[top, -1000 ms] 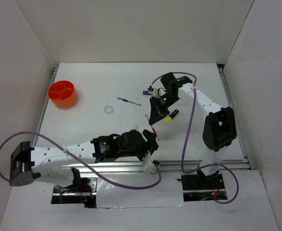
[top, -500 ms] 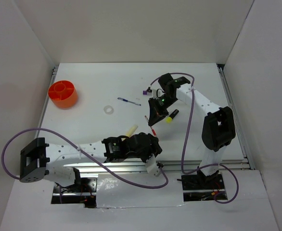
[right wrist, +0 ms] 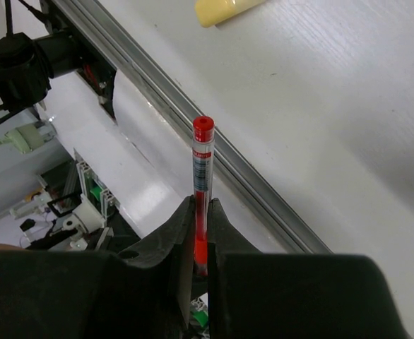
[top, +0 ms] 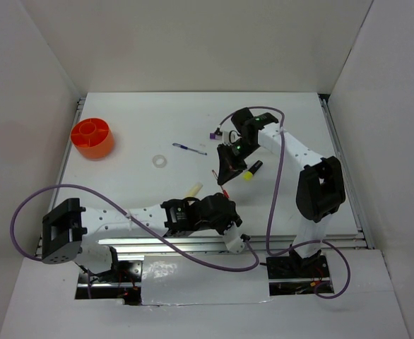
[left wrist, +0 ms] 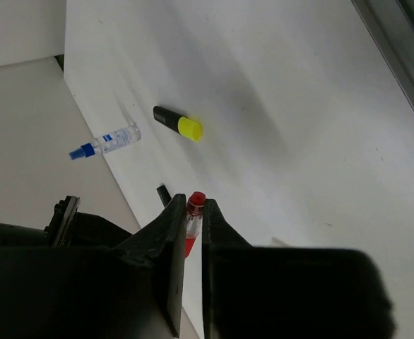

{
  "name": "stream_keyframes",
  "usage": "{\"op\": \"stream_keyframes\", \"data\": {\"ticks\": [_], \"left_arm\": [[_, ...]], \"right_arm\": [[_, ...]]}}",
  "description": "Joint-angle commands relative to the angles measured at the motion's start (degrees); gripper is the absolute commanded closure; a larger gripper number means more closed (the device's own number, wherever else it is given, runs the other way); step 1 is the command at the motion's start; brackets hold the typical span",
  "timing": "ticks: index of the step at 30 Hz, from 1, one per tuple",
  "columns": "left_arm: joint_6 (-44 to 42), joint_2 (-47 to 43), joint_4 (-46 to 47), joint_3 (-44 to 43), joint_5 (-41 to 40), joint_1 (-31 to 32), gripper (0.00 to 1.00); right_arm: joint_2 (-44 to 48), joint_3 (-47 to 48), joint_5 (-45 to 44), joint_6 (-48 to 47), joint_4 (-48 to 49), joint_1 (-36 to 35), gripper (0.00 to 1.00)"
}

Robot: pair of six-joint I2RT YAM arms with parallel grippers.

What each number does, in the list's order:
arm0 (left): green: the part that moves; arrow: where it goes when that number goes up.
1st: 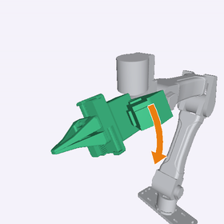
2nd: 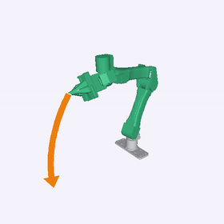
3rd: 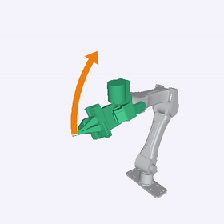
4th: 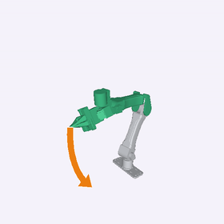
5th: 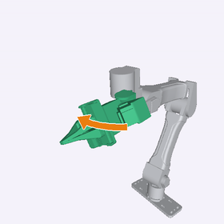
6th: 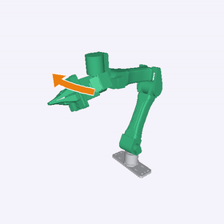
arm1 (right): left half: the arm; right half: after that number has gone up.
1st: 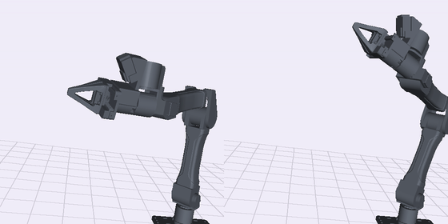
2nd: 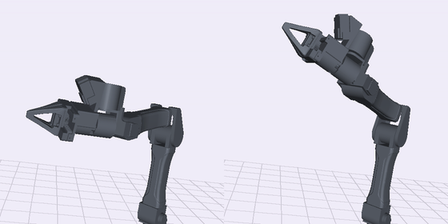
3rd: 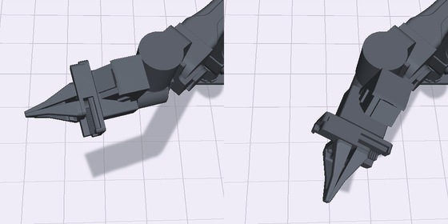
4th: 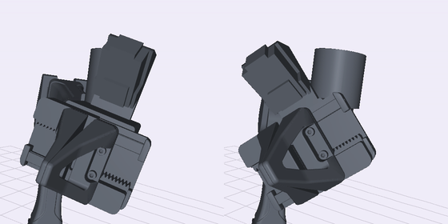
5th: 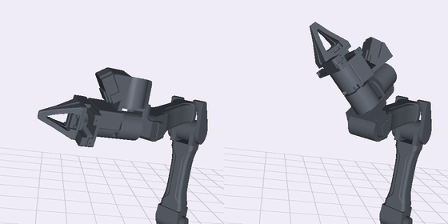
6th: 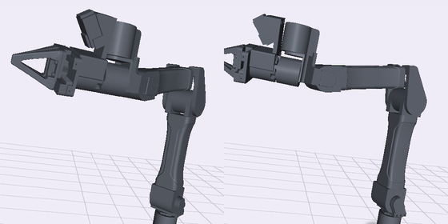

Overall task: Sort the stationery into containers
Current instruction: Place the pen in the storage box.

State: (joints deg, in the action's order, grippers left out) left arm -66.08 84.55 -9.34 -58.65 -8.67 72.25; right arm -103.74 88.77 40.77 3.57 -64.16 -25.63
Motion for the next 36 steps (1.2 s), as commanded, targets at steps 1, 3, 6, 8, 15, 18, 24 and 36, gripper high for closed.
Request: {"op": "stream_keyframes", "data": {"ticks": [1, 3, 6, 8, 15, 18, 24, 36], "left_arm": [[1.66, 0.26, 0.64, -1.82, -2.14, 0.52, 0.83], [2.18, -0.44, 0.91, -1.73, -2.67, 0.88, 0.99], [4.98, -2.28, -0.06, -2.34, -3.11, 1.32, 1.00], [7.71, -3.25, -1.63, -4.09, -3.64, 1.93, 1.00], [26.43, -12.03, -10.95, -8.23, -0.21, 2.55, 1.00], [31.88, -13.97, -11.83, -9.45, 1.02, 0.10, 1.00], [50.32, -15.65, -7.81, -16.30, 7.34, -15.36, 1.00], [75.22, -11.87, 12.40, -18.96, 18.83, -63.87, 1.00]], "right_arm": [[1.00, 1.23, 0.18, 0.38, 0.18, -0.83, 1.00], [0.83, 1.49, -0.17, 0.12, -0.09, -0.83, 0.86], [1.09, 2.10, -0.08, -0.49, -0.44, -0.30, 0.64], [1.79, 2.02, 0.27, -1.02, -0.79, 0.92, 0.51], [5.04, 6.49, 4.92, -4.61, -3.94, 11.28, 0.13], [4.95, 11.41, 6.33, -7.52, -6.93, 18.40, 0.13], [8.55, 11.25, 4.94, -10.87, -6.42, 29.75, 0.14], [9.35, 4.66, 4.40, -11.92, -3.87, 32.04, 0.20]]}}
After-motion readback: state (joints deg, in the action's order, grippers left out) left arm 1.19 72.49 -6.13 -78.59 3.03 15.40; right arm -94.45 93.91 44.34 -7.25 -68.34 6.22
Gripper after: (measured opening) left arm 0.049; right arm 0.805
